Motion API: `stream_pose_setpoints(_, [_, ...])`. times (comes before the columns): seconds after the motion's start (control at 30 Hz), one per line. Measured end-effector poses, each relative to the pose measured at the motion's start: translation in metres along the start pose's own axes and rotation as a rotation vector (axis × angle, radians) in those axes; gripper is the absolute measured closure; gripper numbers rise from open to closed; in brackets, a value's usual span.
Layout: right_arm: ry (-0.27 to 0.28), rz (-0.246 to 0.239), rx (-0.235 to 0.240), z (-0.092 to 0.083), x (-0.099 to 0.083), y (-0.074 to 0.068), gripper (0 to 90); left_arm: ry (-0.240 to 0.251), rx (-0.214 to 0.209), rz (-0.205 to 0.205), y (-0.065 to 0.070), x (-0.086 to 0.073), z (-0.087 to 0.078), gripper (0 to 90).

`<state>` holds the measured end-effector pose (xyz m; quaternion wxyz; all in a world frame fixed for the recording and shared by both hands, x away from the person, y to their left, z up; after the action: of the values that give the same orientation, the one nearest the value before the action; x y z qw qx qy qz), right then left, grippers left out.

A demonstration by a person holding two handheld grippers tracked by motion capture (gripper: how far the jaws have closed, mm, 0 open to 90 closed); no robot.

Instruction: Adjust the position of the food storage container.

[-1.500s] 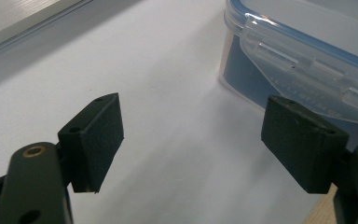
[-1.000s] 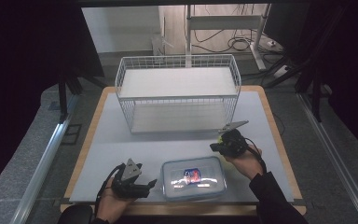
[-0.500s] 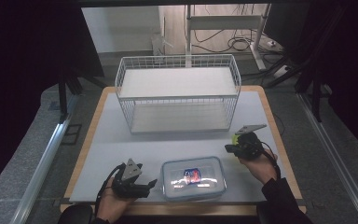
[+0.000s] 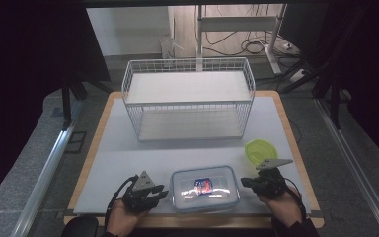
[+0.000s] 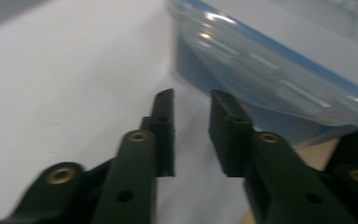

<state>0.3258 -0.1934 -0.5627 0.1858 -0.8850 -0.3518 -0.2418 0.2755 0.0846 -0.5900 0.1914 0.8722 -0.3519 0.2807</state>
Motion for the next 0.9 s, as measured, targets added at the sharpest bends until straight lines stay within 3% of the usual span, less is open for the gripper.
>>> stream_pose_setpoints(0.13, [-0.008,-0.017,0.031,0.002,-0.005,-0.016,90.0,-0.009,-0.017,-0.025,0.004,0.001,0.002,82.1])
stream_pose_setpoints(0.23, [-0.033,-0.034,-0.005,0.006,-0.006,-0.019,90.0,-0.008,-0.049,-0.061,0.004,0.001,0.002,85.3])
stream_pose_setpoints(0.4, [-0.024,-0.014,-0.025,0.008,-0.004,-0.018,90.0,-0.03,-0.029,-0.071,0.003,0.002,0.006,88.8])
stream_pose_setpoints(0.47, [-0.02,-0.011,-0.021,0.009,-0.001,-0.019,90.0,-0.069,-0.029,-0.067,0.002,-0.001,0.012,88.8])
stream_pose_setpoints(0.5, [-0.021,-0.01,-0.001,0.012,0.0,-0.021,90.0,-0.08,-0.006,-0.066,0.001,-0.002,0.014,89.5])
stream_pose_setpoints(0.57, [-0.023,-0.02,-0.039,0.014,0.004,-0.021,90.0,-0.065,-0.016,-0.09,-0.001,0.0,0.013,89.6])
stream_pose_setpoints(0.73, [-0.017,0.0,-0.056,0.018,0.011,-0.019,90.0,-0.043,-0.026,-0.131,-0.007,0.005,0.01,89.4])
stream_pose_setpoints(0.9, [-0.02,0.002,-0.026,0.016,0.007,-0.02,90.0,-0.042,-0.046,-0.152,-0.007,0.0,0.007,82.1])
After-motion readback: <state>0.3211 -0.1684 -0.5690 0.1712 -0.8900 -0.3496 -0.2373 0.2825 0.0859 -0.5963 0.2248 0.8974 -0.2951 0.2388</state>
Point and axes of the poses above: each handheld gripper's, and its own axes: z roughly forward along the jaws, x roughly out of its top, y roughly to its right, the point moved 10 cm from there along z, roughly forward along the jaws, and after that the axes turned 8 degrees about -y, right-handed, at the moved point
